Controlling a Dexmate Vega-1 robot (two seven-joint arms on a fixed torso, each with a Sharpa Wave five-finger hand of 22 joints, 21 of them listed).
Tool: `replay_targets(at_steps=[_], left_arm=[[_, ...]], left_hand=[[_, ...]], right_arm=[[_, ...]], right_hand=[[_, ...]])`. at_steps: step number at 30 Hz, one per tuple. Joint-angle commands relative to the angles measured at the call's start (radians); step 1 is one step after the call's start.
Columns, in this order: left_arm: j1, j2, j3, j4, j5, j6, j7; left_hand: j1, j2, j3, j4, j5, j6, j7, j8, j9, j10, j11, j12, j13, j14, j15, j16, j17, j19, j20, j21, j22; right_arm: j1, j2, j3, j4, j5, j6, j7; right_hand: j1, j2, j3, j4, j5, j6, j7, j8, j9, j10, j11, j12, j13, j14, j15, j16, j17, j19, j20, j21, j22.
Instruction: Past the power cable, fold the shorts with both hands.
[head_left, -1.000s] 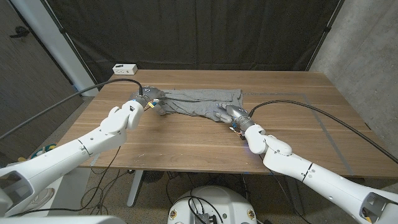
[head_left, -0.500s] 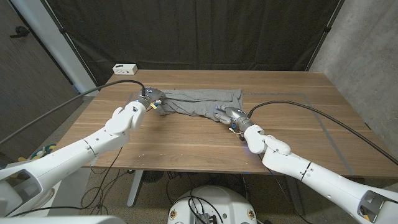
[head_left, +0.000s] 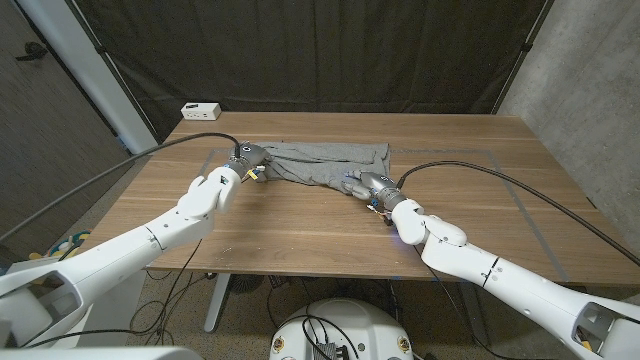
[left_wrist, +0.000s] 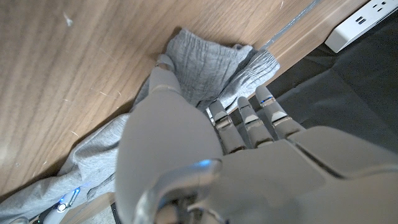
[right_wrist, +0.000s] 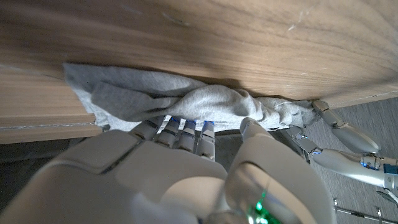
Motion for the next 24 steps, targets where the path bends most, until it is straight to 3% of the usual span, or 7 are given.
replay_targets(at_steps=[1, 3, 6, 11, 21, 24], left_arm=[[-0.008, -0.012, 0.02, 0.029, 0.032, -0.002, 0.038], [-0.007, -0.013, 0.022, 0.031, 0.04, 0.003, 0.046], [-0.005, -0.013, 0.022, 0.034, 0.045, 0.003, 0.057], [-0.006, -0.009, 0.024, 0.034, 0.061, 0.001, 0.071], [-0.018, -0.006, 0.045, 0.038, 0.156, 0.004, 0.127], [-0.022, -0.004, 0.048, 0.038, 0.182, -0.004, 0.148]], left_hand=[[0.079, 0.028, 0.045, -0.008, -0.068, 0.092, -0.005, 0.001, 0.003, 0.081, -0.003, -0.015, 0.005, 0.038, -0.138, -0.005, 0.001, 0.02, -0.008, 0.021, 0.003], [0.121, 0.045, 0.072, -0.015, -0.096, 0.123, -0.003, -0.003, 0.003, 0.103, -0.007, -0.023, 0.005, 0.056, -0.146, -0.005, 0.001, 0.025, -0.009, 0.029, 0.003], [0.172, 0.063, 0.111, -0.019, -0.121, 0.143, -0.002, -0.014, 0.005, 0.123, -0.009, -0.035, 0.006, 0.079, -0.155, -0.006, 0.0, 0.029, -0.011, 0.041, 0.004], [0.268, 0.082, 0.204, -0.018, -0.113, 0.217, -0.004, -0.018, 0.008, 0.187, -0.008, -0.047, 0.01, 0.11, -0.164, -0.017, -0.001, 0.017, -0.008, 0.069, 0.013], [0.294, 0.068, 0.306, -0.007, -0.103, 0.405, 0.004, 0.005, 0.008, 0.298, -0.003, -0.062, 0.017, 0.172, -0.179, -0.017, 0.004, 0.023, -0.019, 0.134, 0.018], [0.287, 0.059, 0.325, -0.005, -0.105, 0.509, 0.028, 0.038, 0.013, 0.31, -0.005, -0.071, 0.021, 0.184, -0.183, -0.022, 0.004, 0.025, -0.026, 0.159, 0.018]], right_arm=[[0.014, -0.001, -0.008, 0.005, 0.009, -0.008, 0.031], [0.032, -0.002, -0.015, 0.005, 0.019, -0.024, 0.078], [0.023, -0.003, -0.013, 0.008, 0.021, -0.008, 0.055], [0.03, -0.011, -0.015, 0.0, 0.029, -0.016, 0.081], [0.012, -0.022, -0.01, -0.02, 0.023, -0.022, 0.058], [0.005, -0.029, -0.005, -0.024, 0.029, -0.008, 0.053]], right_hand=[[-0.014, -0.004, 0.021, 0.003, -0.005, 0.076, -0.001, 0.022, 0.003, 0.05, 0.004, 0.019, 0.003, 0.035, -0.039, 0.011, 0.001, 0.005, 0.0, 0.006, 0.003], [-0.018, -0.003, 0.033, 0.007, -0.007, 0.113, 0.003, 0.026, 0.002, 0.09, 0.003, 0.028, 0.003, 0.063, -0.043, 0.017, 0.0, 0.023, 0.002, 0.012, 0.003], [-0.028, -0.002, 0.043, 0.016, -0.01, 0.154, 0.014, 0.031, 0.002, 0.132, 0.024, 0.036, 0.003, 0.099, -0.034, 0.025, 0.001, 0.039, 0.003, 0.016, 0.003], [-0.038, 0.005, 0.057, 0.027, -0.011, 0.19, 0.022, 0.033, 0.002, 0.162, 0.027, 0.04, 0.003, 0.126, -0.037, 0.028, 0.002, 0.052, 0.003, 0.018, 0.003], [-0.04, 0.008, 0.073, 0.032, -0.011, 0.208, 0.024, 0.03, 0.002, 0.178, 0.028, 0.039, 0.003, 0.143, -0.039, 0.028, 0.002, 0.058, 0.002, 0.017, 0.003], [-0.037, 0.005, 0.077, 0.028, -0.011, 0.21, 0.024, 0.029, 0.001, 0.179, 0.027, 0.038, 0.003, 0.144, -0.039, 0.027, 0.0, 0.058, 0.002, 0.017, 0.003]])
